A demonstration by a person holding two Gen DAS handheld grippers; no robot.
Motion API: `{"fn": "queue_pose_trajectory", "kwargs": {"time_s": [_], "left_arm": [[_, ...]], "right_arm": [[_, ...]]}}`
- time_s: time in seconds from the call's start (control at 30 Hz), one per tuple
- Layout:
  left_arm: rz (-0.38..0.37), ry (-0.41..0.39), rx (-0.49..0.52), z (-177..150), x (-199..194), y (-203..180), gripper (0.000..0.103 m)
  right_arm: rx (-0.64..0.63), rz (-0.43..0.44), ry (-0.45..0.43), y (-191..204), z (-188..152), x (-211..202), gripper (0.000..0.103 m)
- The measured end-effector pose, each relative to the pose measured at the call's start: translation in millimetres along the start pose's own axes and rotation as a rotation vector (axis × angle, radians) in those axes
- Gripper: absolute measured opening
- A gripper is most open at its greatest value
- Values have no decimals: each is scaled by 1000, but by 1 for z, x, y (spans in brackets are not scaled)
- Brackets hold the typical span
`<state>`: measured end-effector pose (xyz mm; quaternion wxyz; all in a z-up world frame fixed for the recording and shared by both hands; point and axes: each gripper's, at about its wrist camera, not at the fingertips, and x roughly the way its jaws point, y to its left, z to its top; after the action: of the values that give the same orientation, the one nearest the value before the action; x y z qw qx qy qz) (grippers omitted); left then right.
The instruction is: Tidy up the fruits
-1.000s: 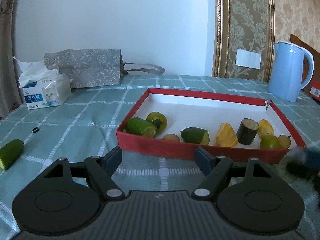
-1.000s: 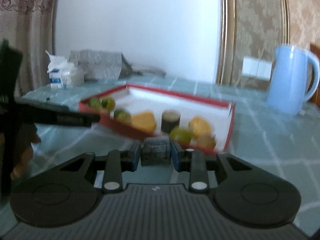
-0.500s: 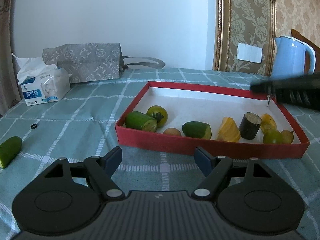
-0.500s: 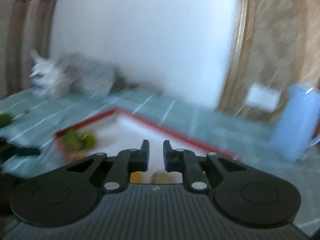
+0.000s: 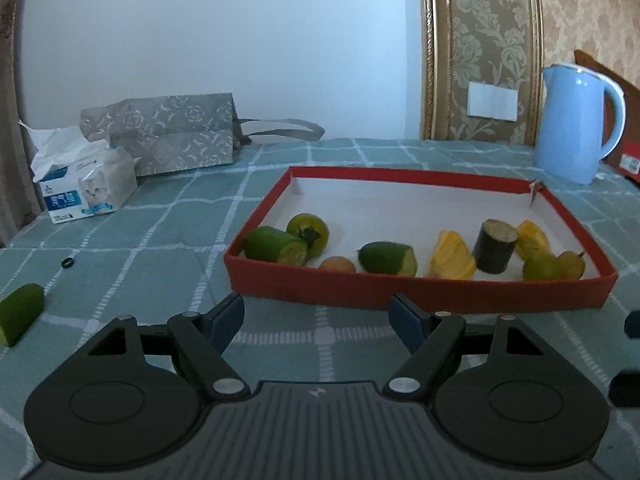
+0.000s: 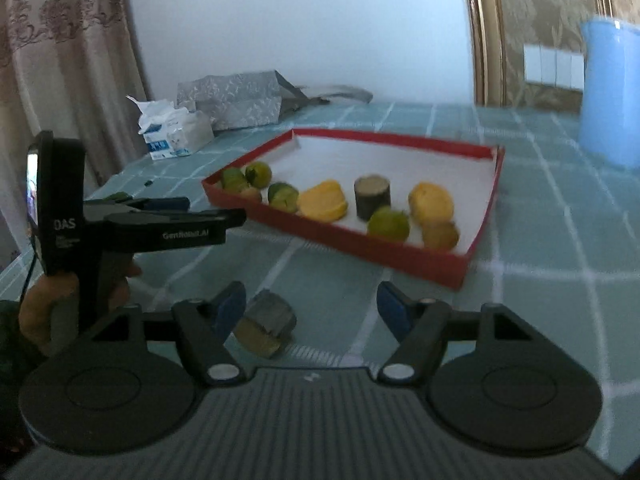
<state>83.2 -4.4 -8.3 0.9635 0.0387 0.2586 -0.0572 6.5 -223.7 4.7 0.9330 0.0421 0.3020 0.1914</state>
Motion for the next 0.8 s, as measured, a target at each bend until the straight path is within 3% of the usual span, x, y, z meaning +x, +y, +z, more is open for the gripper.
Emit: {"fn": "queue_pose_trajectory", "kwargs": {"time_s": [0.1,0.33,0.37,0.4,0.5,0.67,0.8], "left_arm": [[1,4,-11,0,1,2,79],[-2,-1,-8,0,0,2,79],[-1,-2,-7,0,0,2,79],[-1,-3,-7,0,-1,2,79],[-4,-3,-10,0,-1,3,79],[-5,1,-13,0,0,3,79],[-7,9,-17,0,1,3,79]], "right_arm": [[19,13,2,6,-6,7,71],[-68,2,9,38,-11,19,71],[-78,-3,11,40,-12,22,69],[-90,-8,22,43,-13,26,56],[-101,-30,48,46,-17,34,38],[-132,-50,18,49,-21,31,37],[-164,-66,-31,51,-5,23,37]]}}
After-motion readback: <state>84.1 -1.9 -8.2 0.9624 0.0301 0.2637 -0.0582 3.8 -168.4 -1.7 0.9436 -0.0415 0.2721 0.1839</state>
